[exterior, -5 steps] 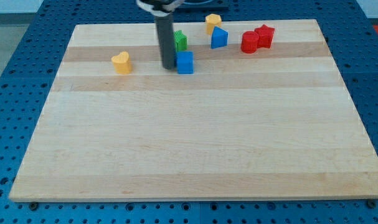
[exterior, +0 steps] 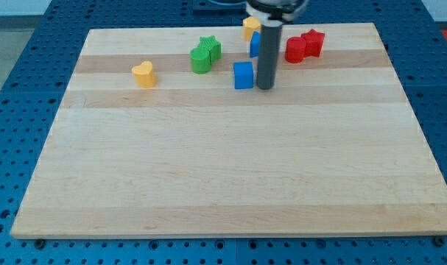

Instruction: Move the blue cube to the right side of the green blocks

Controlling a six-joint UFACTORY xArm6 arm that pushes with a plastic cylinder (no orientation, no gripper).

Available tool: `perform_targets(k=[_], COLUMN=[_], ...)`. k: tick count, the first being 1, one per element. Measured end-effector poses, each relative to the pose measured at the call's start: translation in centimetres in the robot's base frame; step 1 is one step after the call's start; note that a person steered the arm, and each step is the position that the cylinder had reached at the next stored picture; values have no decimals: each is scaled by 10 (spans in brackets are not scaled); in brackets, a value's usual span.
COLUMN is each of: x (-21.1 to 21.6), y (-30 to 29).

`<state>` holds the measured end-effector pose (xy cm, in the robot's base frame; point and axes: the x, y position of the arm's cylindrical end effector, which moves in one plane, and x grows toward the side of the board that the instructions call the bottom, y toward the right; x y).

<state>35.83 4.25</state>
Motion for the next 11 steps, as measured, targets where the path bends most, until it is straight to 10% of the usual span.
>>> perform_targets(k=[5, 11], x=[-23, -51], y=[-102, -44])
